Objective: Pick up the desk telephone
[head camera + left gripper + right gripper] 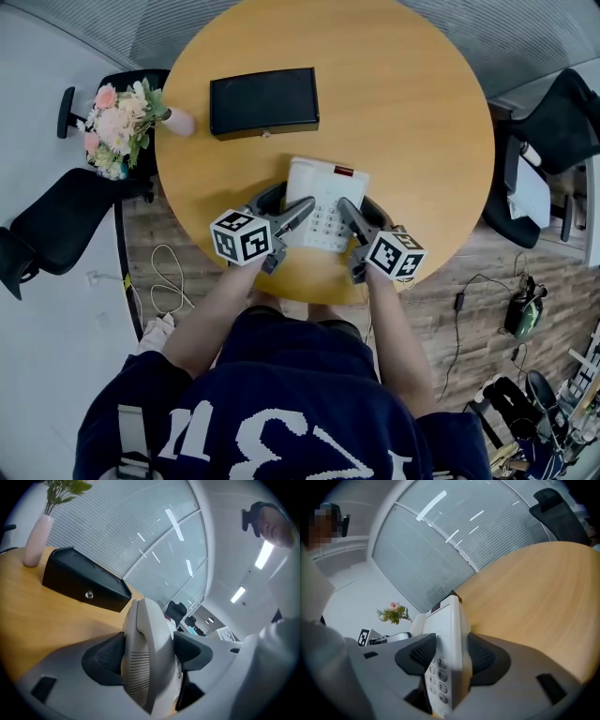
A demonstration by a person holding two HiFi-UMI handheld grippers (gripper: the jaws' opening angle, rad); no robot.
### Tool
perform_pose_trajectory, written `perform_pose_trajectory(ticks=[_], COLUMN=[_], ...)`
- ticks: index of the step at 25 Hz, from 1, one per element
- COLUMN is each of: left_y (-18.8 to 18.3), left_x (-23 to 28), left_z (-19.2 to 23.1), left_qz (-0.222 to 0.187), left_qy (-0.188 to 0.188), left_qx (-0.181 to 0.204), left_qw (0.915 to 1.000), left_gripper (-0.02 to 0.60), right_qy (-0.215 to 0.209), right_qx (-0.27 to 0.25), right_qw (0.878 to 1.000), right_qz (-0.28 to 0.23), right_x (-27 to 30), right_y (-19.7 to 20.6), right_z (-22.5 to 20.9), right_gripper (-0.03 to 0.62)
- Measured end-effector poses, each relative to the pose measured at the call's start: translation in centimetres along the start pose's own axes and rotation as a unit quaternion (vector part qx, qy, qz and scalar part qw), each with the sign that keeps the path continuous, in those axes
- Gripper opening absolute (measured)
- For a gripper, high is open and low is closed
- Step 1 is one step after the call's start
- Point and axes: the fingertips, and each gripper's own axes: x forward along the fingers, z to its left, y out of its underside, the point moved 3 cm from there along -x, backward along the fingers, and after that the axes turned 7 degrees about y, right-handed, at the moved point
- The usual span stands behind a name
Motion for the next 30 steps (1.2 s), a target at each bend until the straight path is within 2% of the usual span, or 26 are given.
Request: perform_pose_trajectory(ticks=[8,14,17,23,30], left_y=[-5.4,-10.5,-13.1,-17.2,-20.5], left_x=[-0.8,-1.6,-2.1,-4.0,-5.9], left_z=[-3.3,-7.3,-9.5,-13.9,-17.9], left_qz=[-0.051,-0.097,-0.118,-0.136,-0.166], left_qy=[0.017,0.037,0.048,0.070,0.085], left_qx=[0.076,0.145,0.179,0.267,0.318], left_qw=[0.9956,0.9839,0.9757,0.9514,0.9294], left_gripper=[0.327,0.327,0.327,0.325,0.324], right_qy=[-0.031,-0.057,-0.067,-0.092,-0.120], right_qx=[-0.038,-0.094,-0.123,-0.192,-0.225], right_qw=[0.997,0.987,0.979,0.959,0.940], right_qz=[-0.062,-0.118,-0.148,-0.188,-0.226], right_x=[-1.4,-3.4,-4.7,-7.7,-10.5], right_y=[-4.8,-10.1,-12.8,-16.8,-19.9], right_z=[3.3,6.7,8.7,12.8,16.5], right_gripper=[0.227,0.225,0.225,0.224,0.221])
